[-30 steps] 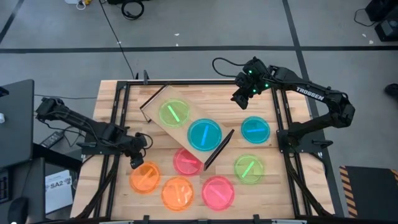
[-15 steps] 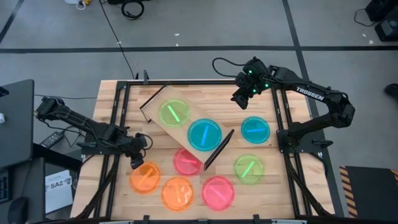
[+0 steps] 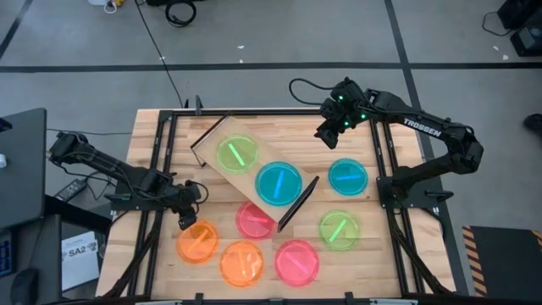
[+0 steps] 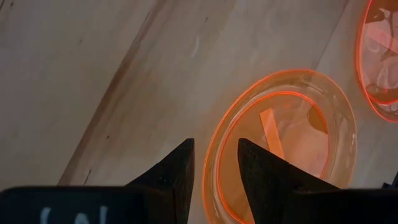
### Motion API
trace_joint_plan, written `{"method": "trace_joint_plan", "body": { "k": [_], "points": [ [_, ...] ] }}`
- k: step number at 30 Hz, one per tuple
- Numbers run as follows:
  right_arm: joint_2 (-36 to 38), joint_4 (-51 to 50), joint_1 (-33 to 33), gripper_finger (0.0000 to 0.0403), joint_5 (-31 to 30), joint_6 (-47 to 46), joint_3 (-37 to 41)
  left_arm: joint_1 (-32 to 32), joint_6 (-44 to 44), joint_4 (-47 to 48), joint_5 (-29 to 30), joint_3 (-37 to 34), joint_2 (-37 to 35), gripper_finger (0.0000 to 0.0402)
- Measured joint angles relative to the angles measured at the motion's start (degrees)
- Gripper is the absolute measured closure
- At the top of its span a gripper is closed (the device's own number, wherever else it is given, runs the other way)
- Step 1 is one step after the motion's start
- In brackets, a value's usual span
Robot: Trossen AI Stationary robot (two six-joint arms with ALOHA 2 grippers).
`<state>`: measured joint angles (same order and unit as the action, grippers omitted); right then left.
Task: Place and stack plates onto a shelf
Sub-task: Stack the top orange plate on top of the green plate on the shelf
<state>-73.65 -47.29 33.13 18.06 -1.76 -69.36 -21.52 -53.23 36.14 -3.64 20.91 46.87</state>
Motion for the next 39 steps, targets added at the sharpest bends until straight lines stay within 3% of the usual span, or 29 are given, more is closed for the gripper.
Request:
{"method": "trace_joint_plan", "body": {
  "k": [16,29,39],
  "points": [
    [0.0,0.01,0.0,0.0259,0.01,0.02,0.0,0.0,0.09,-0.83,-0.02,0.0,0.55,0.0271],
    [0.0,0.01,0.0,0.0259,0.01,0.02,0.0,-1.99,3.42,-6.05,0.0,-0.02,12.15,0.0271],
    [0.01,0.03,-0.01,0.0259,-0.01,0.02,0.0,-1.97,3.53,-7.9,-0.63,0.02,14.25,0.0272]
  ]
}}
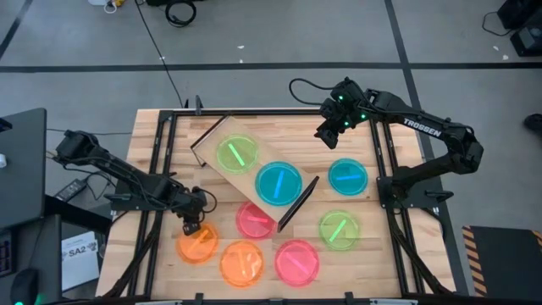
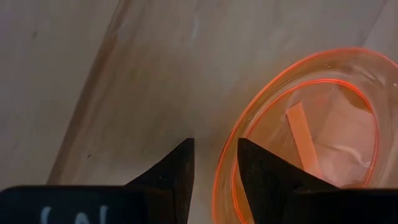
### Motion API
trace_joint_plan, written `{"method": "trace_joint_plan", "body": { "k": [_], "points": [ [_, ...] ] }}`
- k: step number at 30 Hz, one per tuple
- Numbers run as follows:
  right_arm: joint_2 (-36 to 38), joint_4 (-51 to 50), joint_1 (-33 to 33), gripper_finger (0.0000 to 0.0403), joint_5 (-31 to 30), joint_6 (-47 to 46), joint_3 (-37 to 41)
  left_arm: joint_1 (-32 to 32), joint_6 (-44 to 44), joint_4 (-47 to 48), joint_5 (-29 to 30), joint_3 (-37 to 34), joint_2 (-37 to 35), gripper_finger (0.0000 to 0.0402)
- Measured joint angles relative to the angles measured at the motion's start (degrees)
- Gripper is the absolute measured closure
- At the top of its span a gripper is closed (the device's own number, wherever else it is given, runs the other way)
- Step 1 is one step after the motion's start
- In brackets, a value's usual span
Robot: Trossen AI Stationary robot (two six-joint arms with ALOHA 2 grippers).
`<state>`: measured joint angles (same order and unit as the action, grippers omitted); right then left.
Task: Place and stack plates onto a shelf
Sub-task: Stack the top orange plate on top of the green plate on the shelf
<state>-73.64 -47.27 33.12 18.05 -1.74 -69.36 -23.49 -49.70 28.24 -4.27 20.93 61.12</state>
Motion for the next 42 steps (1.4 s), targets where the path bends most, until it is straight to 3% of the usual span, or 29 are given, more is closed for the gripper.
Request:
{"method": "trace_joint_plan", "body": {
  "k": [10,23,42],
  "points": [
    [0.01,0.0,0.02,0.0259,0.0,0.44,0.0,0.0,-0.24,-0.7,-0.1,-0.02,0.02,0.0301],
    [-0.01,0.0,0.0,0.0259,0.0,0.44,0.0,-0.02,-0.16,-0.67,-0.17,-0.02,0.0,0.0391],
    [-0.01,0.0,0.0,0.0259,0.0,0.44,0.0,0.02,-0.92,-0.6,-1.6,-0.02,0.0,0.0397]
  ]
}}
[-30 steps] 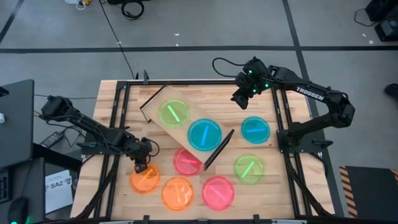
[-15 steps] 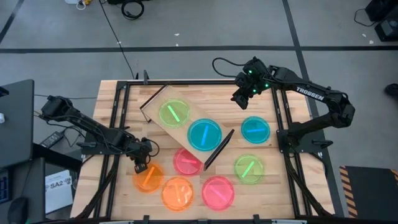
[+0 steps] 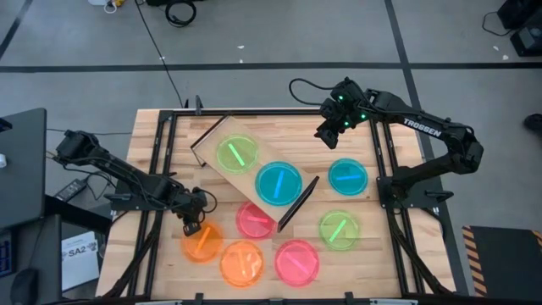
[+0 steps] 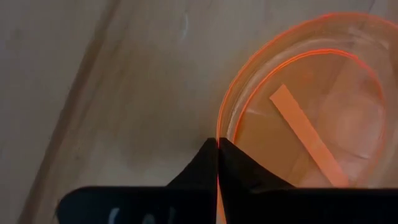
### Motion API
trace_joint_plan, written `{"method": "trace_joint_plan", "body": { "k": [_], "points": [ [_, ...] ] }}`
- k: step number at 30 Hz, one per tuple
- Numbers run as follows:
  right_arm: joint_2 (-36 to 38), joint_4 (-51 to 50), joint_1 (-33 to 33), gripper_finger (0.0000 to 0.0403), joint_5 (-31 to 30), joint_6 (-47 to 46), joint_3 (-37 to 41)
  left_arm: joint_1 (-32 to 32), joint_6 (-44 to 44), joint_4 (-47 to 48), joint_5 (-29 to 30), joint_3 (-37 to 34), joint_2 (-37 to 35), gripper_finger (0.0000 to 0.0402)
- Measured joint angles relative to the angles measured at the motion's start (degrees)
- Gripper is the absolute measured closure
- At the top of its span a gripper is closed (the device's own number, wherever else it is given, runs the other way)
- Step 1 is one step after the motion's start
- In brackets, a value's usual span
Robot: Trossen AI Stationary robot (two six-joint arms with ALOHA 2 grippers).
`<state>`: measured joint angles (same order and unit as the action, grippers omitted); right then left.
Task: Place and stack plates onto a shelf
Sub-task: Stack the top orange plate on top of the green plate on the shelf
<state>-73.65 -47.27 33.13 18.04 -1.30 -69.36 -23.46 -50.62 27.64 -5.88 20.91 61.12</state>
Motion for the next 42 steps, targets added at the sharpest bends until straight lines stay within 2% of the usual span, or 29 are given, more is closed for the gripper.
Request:
{"method": "trace_joint_plan", "body": {
  "k": [5,11,30,36,42],
  "points": [
    [0.01,0.0,0.0,0.0259,0.0,0.0,0.0,-0.02,-1.6,0.49,-4.11,0.14,0.0,0.0398],
    [0.0,0.0,0.0,0.0259,0.0,0.0,0.0,-0.02,-1.67,7.86,-4.47,4.39,0.0,0.0398],
    [0.0,0.02,0.0,0.0259,0.0,0.0,0.02,-0.01,3.25,31.72,-4.71,28.64,-0.13,0.0399],
    [0.01,0.02,0.0,0.0259,0.0,0.0,0.0,1.84,5.81,32.67,-1.13,36.54,-0.13,0.0399],
    [0.02,0.02,0.02,0.0259,0.0,0.0,0.0,6.63,9.77,32.76,3.43,42.82,-0.13,0.0399]
  ]
}}
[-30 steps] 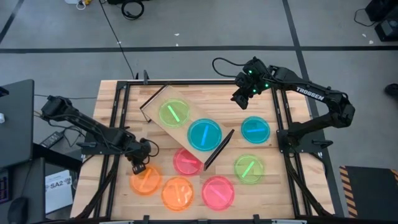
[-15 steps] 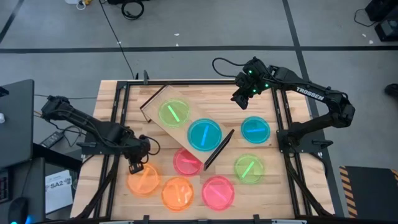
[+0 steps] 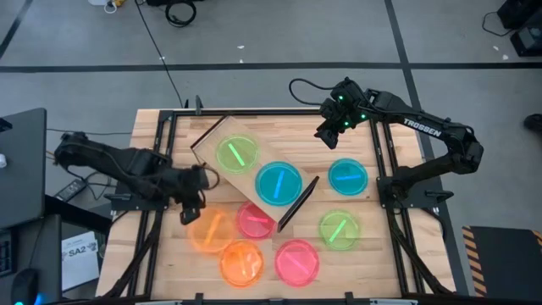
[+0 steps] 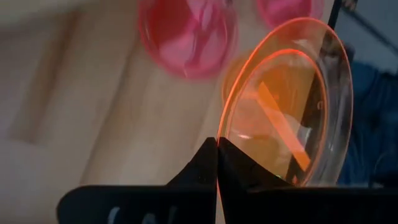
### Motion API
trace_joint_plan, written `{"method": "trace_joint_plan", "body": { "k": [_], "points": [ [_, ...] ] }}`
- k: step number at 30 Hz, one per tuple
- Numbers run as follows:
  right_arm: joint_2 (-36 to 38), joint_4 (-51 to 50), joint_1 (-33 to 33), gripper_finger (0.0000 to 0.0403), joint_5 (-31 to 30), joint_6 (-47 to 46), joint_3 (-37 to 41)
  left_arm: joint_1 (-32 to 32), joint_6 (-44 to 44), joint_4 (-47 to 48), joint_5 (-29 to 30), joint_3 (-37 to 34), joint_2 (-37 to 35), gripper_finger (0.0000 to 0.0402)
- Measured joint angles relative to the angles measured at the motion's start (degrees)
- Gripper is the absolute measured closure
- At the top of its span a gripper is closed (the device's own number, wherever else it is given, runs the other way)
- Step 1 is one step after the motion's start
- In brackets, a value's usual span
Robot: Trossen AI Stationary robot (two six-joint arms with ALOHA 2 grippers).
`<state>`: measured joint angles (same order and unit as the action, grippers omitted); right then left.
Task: Place and stack plates onto a shelf
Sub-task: Stack the top orange plate on top of the green plate on the shelf
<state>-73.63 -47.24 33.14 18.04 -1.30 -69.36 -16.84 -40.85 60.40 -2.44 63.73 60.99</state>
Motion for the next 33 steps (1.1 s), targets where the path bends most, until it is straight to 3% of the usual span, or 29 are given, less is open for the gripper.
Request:
{"method": "trace_joint_plan", "body": {
  "k": [8,25,33],
  "points": [
    [-0.02,0.0,0.01,0.0259,0.0,0.0,0.0,10.33,4.13,-0.11,1.21,4.0,-0.02,0.0399],
    [0.01,0.0,0.01,0.0259,0.0,0.0,0.0,35.95,7.12,-1.09,1.19,4.06,0.13,0.0399],
    [-0.01,0.01,-0.01,0.0259,0.0,0.0,0.0,44.49,7.14,-4.48,1.2,4.06,0.22,0.0399]
  ]
}}
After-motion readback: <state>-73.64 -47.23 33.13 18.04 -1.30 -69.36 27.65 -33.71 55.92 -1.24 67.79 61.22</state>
